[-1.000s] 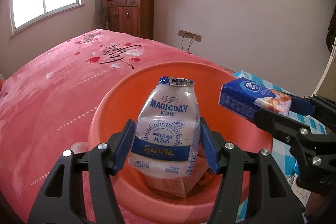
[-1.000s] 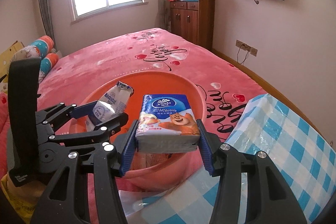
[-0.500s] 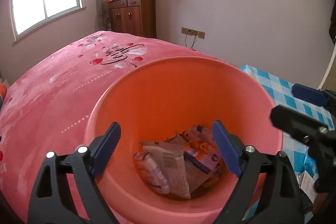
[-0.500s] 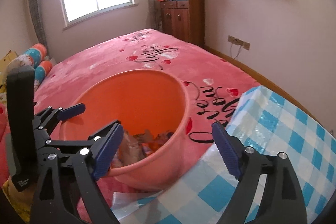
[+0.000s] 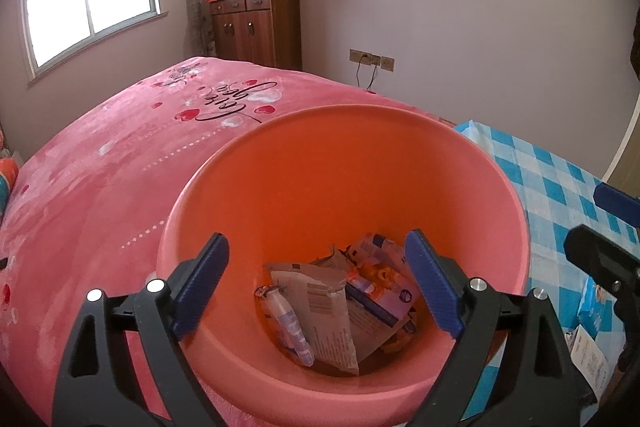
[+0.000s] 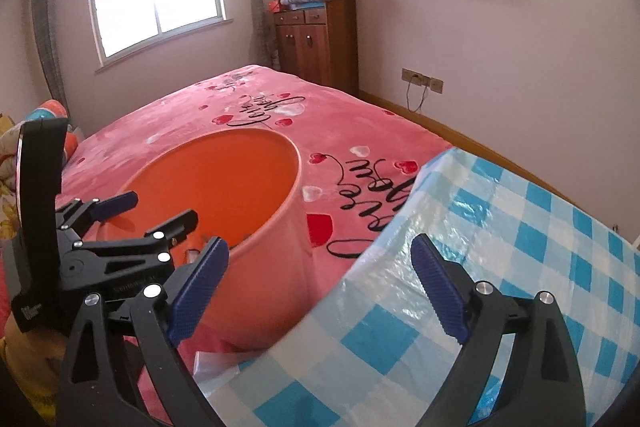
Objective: Collect trash
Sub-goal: 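Move both open tools back over the remaining items on the table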
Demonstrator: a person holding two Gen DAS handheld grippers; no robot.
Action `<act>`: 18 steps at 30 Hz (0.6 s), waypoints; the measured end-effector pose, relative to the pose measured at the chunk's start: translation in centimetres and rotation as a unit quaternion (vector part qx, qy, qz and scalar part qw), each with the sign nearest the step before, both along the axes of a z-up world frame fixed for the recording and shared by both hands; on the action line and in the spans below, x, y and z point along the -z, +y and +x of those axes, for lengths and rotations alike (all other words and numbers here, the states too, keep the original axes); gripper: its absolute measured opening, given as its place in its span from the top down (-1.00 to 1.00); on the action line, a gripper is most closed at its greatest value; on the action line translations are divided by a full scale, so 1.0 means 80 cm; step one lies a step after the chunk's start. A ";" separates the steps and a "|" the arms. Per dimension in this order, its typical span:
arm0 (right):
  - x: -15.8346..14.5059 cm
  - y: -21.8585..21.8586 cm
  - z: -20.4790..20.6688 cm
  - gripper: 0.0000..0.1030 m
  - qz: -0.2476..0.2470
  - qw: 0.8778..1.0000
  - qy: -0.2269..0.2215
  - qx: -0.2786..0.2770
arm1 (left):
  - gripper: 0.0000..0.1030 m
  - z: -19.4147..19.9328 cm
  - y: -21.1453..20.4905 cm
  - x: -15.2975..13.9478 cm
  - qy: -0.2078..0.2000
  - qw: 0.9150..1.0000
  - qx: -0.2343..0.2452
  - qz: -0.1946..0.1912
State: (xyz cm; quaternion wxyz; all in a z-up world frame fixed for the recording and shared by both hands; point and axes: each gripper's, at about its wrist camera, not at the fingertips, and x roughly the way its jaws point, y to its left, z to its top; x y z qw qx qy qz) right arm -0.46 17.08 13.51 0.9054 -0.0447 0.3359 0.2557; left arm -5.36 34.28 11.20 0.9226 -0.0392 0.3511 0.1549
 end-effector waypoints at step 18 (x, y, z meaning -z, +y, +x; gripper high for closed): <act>0.014 -0.077 -0.027 -0.82 0.024 0.998 0.017 0.057 | -0.75 -0.015 -0.042 -0.018 -0.006 1.000 0.023 0.010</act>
